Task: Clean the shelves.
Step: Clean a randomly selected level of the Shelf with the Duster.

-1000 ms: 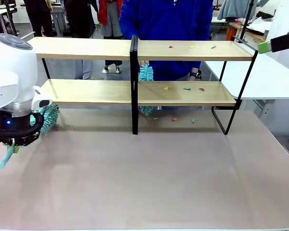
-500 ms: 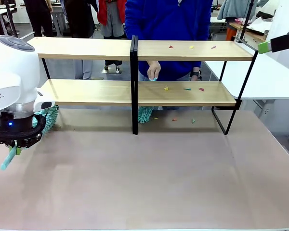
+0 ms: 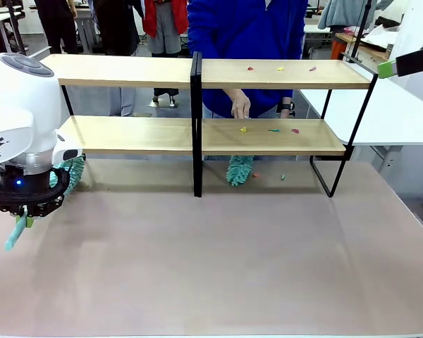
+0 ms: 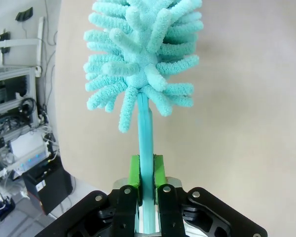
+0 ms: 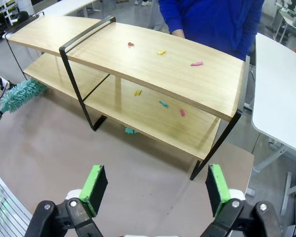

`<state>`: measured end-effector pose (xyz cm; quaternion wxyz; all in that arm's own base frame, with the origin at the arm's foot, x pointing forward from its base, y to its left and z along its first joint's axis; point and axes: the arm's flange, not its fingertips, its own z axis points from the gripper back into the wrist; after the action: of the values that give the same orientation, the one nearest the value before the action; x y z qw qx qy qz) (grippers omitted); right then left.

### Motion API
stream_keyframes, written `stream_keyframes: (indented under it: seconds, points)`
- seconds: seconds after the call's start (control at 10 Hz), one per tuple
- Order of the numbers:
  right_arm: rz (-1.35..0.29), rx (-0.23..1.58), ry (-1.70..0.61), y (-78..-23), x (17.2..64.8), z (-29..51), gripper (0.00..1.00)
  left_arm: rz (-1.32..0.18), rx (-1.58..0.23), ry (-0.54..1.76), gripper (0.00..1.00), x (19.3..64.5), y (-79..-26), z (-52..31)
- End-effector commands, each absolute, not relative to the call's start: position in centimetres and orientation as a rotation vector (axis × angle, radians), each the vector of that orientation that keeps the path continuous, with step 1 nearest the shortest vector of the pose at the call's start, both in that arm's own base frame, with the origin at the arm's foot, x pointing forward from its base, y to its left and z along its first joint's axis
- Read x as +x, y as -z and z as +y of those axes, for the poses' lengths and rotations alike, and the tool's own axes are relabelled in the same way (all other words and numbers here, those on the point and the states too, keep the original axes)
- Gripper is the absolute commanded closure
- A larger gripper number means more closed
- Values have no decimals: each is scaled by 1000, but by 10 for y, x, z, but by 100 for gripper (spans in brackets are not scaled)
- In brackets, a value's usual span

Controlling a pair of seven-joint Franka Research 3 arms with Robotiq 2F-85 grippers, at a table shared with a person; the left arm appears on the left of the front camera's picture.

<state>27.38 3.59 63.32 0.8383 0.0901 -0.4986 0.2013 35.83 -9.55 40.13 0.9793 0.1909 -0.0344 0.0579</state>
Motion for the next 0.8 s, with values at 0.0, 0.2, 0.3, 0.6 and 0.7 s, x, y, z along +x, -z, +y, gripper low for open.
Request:
stream_keyframes:
  seconds: [0.0,0.2,0.3,0.6,0.7]
  points:
    - [-1056,199,-427,-634,274,36,0,-61,414,-194,88,361,-400,-104]
    - [-1056,199,-427,-634,274,36,0,-72,416,-254,88,363,-392,-114]
    - [-1056,199,-427,-634,274,36,0,-93,403,-281,88,365,-389,-119]
    - [-1056,199,-427,-634,274,36,0,-102,330,-346,88,374,-378,-132]
    - [-1056,199,-427,-634,274,36,0,-92,339,-381,88,375,-374,-136]
